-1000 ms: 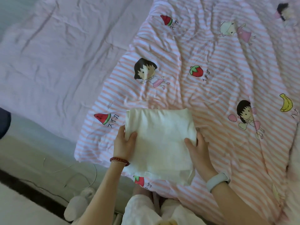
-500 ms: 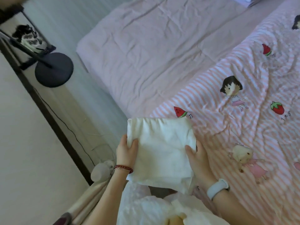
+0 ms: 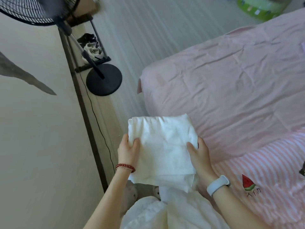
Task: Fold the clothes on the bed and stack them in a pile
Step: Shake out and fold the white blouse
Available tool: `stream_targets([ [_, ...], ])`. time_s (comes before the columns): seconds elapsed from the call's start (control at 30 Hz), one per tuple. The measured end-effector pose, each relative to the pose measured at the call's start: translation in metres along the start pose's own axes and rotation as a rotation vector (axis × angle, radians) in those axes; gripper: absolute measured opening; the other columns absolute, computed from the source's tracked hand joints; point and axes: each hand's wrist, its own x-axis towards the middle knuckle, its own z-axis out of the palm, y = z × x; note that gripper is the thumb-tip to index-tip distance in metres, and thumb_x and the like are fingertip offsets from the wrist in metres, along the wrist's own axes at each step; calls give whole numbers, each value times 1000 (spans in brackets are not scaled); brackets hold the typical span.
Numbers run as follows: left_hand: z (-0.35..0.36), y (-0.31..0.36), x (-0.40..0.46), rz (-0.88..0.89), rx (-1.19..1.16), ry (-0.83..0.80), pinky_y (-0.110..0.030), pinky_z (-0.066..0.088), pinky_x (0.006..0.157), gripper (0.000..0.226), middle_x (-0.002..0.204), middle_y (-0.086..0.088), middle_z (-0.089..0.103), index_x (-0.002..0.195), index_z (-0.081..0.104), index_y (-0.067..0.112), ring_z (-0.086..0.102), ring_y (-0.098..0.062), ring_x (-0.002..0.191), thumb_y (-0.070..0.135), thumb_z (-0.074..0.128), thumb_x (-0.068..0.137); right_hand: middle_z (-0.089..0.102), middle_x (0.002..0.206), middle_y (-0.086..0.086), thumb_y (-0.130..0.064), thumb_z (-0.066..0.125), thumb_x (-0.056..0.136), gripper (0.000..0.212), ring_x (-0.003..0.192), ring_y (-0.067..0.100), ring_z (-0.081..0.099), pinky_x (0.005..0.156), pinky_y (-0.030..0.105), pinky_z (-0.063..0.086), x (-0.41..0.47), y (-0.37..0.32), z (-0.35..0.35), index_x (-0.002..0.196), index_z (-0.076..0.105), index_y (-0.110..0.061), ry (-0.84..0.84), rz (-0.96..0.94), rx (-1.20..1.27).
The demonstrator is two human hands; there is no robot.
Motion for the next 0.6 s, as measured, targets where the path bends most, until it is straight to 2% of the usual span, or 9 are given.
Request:
stream_targets([
  [0.13, -10, 37, 74, -5, -20, 18, -25, 35, 56, 17, 66, 0, 44, 74, 44, 5, 40, -14, 59, 14, 52, 87, 62, 93, -4, -9, 51, 89, 19, 81, 10, 59, 65, 22, 44, 60, -49, 36, 106, 54, -15, -11, -26, 2],
  [0.2, -13, 61, 114, 1, -32, 28, -29, 38, 59, 17, 71, -5, 48, 82, 47, -2, 43, -17, 63, 13, 52, 88, 62, 94, -5, -9, 51, 89, 19, 82, 8, 59, 65, 21, 43, 95, -78, 51, 107, 54, -16, -23, -42, 10],
  [0.33, -21, 113, 190, 28, -59, 41, -29, 43, 60, 18, 78, -10, 53, 91, 51, -3, 49, -20, 69, 15, 51, 89, 62, 94, -2, -9, 51, 89, 17, 83, 14, 58, 70, 26, 46, 165, -142, 79, 105, 55, -13, -52, -72, -8],
  [0.43, -30, 145, 243, 31, -81, 42, -31, 43, 59, 20, 79, -12, 52, 92, 50, -4, 48, -21, 68, 15, 51, 89, 61, 89, -4, -9, 51, 88, 14, 80, 13, 57, 68, 26, 46, 211, -187, 100, 100, 55, -16, -50, -86, -30],
  [0.53, -37, 170, 296, 45, -98, 27, -32, 46, 60, 18, 78, -10, 54, 92, 52, -1, 50, -19, 67, 16, 51, 89, 61, 89, -4, -8, 51, 88, 12, 79, 12, 57, 66, 25, 45, 251, -222, 124, 97, 55, -15, -36, -83, -18],
  [0.6, -41, 188, 336, 65, -99, 10, -20, 45, 53, 7, 71, 0, 55, 83, 53, 13, 51, -9, 59, 16, 51, 89, 62, 88, 0, -8, 51, 88, 10, 77, 15, 57, 65, 27, 47, 277, -242, 142, 92, 55, -16, -13, -58, 11],
])
